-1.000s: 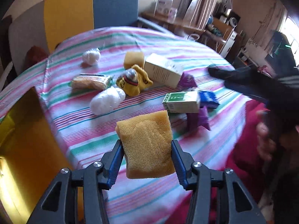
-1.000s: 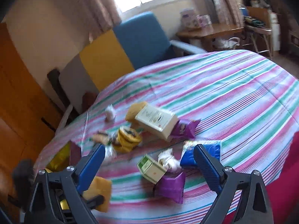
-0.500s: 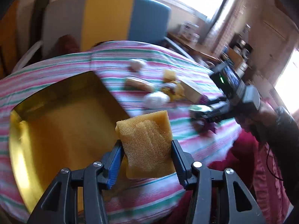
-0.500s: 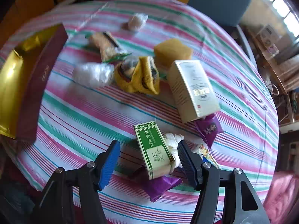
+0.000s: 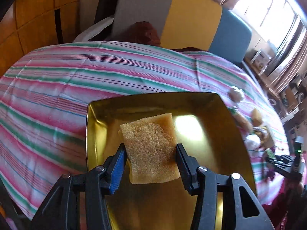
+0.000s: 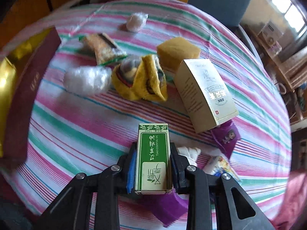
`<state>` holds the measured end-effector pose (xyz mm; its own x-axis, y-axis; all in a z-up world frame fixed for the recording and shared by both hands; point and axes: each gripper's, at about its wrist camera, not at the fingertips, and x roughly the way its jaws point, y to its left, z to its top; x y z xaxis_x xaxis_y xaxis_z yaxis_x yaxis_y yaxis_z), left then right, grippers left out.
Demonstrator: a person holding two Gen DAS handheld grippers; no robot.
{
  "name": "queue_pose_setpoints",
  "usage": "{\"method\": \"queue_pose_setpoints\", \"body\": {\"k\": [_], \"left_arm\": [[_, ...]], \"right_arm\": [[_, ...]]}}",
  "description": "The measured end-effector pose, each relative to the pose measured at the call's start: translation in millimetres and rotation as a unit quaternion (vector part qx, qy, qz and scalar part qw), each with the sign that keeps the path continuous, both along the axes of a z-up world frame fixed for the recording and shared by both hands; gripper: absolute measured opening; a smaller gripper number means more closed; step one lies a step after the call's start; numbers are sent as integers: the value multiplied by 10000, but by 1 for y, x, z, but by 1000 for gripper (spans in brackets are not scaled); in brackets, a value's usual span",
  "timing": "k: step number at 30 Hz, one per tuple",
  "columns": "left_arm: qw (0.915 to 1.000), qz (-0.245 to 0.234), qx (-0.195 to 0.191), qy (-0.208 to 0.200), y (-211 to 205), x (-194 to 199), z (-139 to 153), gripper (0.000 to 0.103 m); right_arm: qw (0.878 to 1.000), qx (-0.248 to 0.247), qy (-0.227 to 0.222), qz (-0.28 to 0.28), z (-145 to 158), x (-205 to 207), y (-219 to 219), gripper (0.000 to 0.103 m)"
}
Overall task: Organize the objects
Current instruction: 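Carry the sponge over the gold tray and release it with the left tool, then lower the green tea box into the tray and open the right tool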
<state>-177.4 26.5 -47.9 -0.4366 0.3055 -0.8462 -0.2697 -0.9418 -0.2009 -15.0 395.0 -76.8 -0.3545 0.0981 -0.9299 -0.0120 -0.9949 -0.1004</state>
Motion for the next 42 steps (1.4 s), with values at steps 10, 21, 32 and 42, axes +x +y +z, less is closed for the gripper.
{"method": "queue_pose_setpoints", "body": {"k": [10,21,32,42], "left_arm": [[9944,299,-1000,-154,9,-44,-33,53],[9954,438,-831,204,-10,-25,-2,69],[9935,808,-275,759,-56,71,29,69],[9901,1217,-268,641,-101,118,13,67]], "right_arm": [[9967,-467,585,-309,6,6,12,31],[9953,-453,788,-334,8,10,2,31],[9875,-781,1361,-149,62,17,-55,31],[9720,-1467,761,1669,60,-31,-278,31]]}}
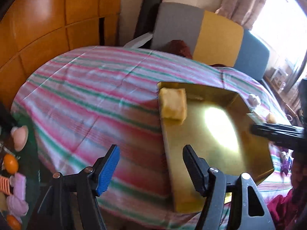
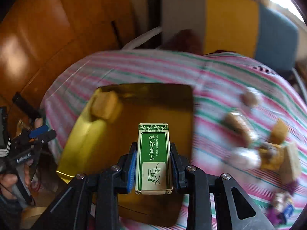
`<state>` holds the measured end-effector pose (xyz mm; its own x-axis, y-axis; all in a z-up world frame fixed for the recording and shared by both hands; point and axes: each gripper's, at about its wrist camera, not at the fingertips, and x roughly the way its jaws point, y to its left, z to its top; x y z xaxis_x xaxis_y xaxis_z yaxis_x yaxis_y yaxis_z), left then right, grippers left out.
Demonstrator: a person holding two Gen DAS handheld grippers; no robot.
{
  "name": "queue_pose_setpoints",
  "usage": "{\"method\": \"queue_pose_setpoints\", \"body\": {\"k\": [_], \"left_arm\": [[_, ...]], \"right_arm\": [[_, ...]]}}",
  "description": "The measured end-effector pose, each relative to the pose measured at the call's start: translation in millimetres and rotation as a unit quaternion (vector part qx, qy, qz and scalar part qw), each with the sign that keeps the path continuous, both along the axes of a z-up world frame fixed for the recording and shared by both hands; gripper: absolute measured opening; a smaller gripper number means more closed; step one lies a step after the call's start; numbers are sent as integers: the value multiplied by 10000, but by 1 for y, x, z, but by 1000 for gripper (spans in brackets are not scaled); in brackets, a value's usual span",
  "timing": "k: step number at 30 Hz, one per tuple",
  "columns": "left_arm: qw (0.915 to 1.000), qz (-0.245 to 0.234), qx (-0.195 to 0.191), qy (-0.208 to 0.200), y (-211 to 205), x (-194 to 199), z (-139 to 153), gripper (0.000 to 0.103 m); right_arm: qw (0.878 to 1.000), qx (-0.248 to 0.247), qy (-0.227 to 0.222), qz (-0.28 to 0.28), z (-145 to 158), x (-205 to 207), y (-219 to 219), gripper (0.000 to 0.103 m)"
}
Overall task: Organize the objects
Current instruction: 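Lower the green tea box into the tray and open the right tool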
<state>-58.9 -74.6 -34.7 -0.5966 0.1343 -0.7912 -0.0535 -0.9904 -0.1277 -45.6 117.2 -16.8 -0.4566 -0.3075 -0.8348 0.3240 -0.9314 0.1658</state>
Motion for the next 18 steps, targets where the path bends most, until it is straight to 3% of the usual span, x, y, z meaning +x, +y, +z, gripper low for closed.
{"method": "queue_pose_setpoints", "body": {"k": [5,9,13,15,18], "left_arm": [[9995,149,202,-203,-23,5,-13,63],[9990,131,311,-277,-27,4,-19,62],[9987,76,360,-350,-24,3,-25,62],[9985,33,385,-398,-23,4,-28,62],[9986,-20,363,-397,-17,5,-27,62]], "right_arm": [[9984,132,-556,12,-46,-34,-85,31],[9964,16,-800,-277,-65,-55,-118,32],[9921,-516,-1093,-334,-72,-67,-128,32],[9887,-853,-1195,-289,-71,-65,-127,38],[9904,-855,-1051,-257,-66,-57,-123,40]]}}
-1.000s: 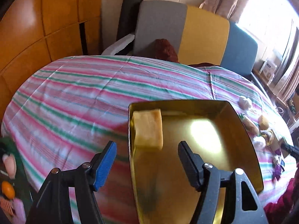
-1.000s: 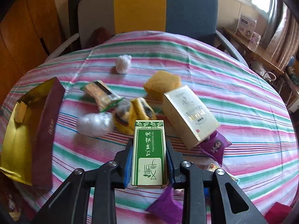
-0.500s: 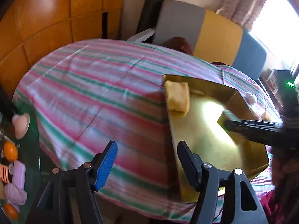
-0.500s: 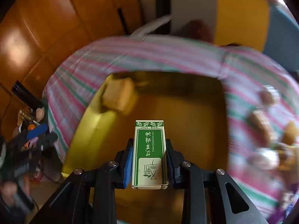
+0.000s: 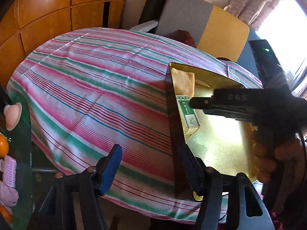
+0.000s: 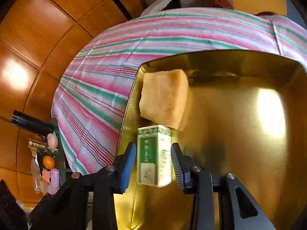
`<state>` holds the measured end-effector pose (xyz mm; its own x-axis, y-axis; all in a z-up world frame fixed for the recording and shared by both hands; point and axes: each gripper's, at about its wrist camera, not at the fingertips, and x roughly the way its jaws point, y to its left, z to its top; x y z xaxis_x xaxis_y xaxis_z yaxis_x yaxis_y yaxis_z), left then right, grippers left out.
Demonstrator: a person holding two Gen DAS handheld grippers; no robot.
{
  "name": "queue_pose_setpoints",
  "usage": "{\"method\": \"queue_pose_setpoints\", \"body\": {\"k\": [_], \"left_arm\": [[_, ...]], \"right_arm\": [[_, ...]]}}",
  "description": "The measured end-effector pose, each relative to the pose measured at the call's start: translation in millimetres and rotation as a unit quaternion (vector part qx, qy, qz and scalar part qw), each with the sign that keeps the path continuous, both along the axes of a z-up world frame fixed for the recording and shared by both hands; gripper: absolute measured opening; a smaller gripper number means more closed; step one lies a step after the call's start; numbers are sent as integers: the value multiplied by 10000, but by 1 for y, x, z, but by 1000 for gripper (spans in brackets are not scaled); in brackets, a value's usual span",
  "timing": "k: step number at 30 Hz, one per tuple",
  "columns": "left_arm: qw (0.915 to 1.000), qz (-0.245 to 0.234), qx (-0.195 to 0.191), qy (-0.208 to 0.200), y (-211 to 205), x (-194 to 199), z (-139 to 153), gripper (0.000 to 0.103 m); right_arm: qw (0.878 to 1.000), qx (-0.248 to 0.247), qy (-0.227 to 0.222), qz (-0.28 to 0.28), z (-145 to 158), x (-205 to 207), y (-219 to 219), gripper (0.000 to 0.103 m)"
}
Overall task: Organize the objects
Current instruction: 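Lower the green tea box into the tray and open the right tool, then grasp the purple snack packet with the left tool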
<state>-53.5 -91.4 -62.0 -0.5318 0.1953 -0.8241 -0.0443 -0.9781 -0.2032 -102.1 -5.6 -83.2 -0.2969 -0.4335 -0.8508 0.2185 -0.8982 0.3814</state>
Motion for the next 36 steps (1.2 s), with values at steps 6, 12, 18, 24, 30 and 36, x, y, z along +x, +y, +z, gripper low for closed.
{"method": "queue_pose_setpoints", "body": {"k": [6,12,18,24,30,36], "left_arm": [[9996,-179,-179,140,18,4,10,62],[9980,-433,-290,358,44,11,25,62],[9946,-829,-386,498,79,18,36,62],[9889,-1294,-453,564,120,27,42,62],[9815,-1745,-506,606,159,32,46,62],[9667,-2405,-525,699,211,35,54,61]], "right_arm": [[9990,184,412,-6,20,26,31,52],[9936,565,969,-93,45,56,73,61],[9864,819,1390,-312,64,85,123,65],[9788,954,1647,-757,78,110,182,73],[9670,1123,1774,-1442,91,133,257,78],[9431,1375,1742,-2477,99,162,353,80]]}}
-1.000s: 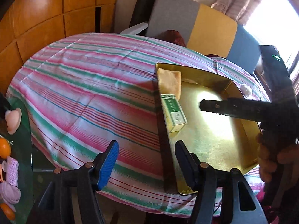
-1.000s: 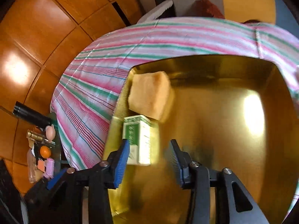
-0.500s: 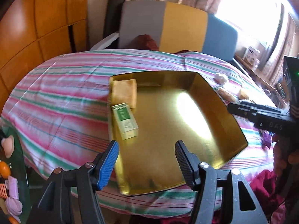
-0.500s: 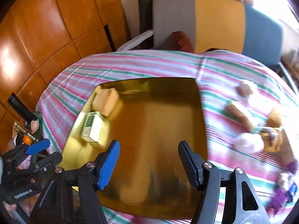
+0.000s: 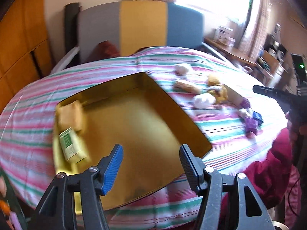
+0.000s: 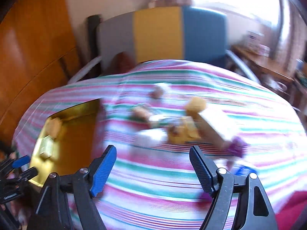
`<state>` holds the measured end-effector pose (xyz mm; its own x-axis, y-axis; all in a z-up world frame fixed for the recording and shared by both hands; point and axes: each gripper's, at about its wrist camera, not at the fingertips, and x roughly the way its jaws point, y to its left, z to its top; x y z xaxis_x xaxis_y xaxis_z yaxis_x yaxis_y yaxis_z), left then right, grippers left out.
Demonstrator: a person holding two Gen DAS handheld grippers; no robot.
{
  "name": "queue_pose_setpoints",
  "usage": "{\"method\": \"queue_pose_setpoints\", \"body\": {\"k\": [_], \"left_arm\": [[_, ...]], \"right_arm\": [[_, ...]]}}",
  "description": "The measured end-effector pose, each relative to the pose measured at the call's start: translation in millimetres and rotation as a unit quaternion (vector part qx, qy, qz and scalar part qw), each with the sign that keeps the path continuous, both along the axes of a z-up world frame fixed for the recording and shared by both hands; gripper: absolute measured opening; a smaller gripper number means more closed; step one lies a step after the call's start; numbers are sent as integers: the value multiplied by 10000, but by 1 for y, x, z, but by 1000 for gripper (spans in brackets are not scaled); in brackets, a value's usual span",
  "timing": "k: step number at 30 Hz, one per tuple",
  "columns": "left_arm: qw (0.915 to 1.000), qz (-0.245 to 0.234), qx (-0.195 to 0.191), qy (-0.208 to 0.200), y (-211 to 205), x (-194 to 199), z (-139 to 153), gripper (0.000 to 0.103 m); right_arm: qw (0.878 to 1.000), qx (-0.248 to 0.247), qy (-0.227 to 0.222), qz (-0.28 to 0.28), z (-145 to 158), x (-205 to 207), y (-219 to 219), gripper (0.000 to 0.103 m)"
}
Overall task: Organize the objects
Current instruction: 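Grasp the purple snack packet with the left tool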
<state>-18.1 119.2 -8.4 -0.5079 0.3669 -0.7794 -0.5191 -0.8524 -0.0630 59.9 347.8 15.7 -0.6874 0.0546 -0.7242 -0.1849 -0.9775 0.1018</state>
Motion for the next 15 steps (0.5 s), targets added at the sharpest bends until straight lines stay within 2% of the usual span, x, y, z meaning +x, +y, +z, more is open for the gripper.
{"method": "queue_pose_setpoints", "body": {"k": [5,8,10,12,15], "left_arm": [[9973,-729,19,-37,58,6,5,61],[9925,-1217,14,-136,98,12,4,61],[9879,-1529,18,-280,128,16,0,61],[9817,-1840,83,-492,160,19,-8,60],[9743,-2078,108,-864,196,24,-25,55]], "right_arm": [[9926,-166,87,-1200,-8,28,83,84],[9817,-586,161,-1803,-19,43,124,84],[9714,-1235,285,-2006,-27,53,145,84],[9613,-1671,452,-2142,-33,61,158,84],[9541,-1944,609,-2194,-35,65,161,84]]}}
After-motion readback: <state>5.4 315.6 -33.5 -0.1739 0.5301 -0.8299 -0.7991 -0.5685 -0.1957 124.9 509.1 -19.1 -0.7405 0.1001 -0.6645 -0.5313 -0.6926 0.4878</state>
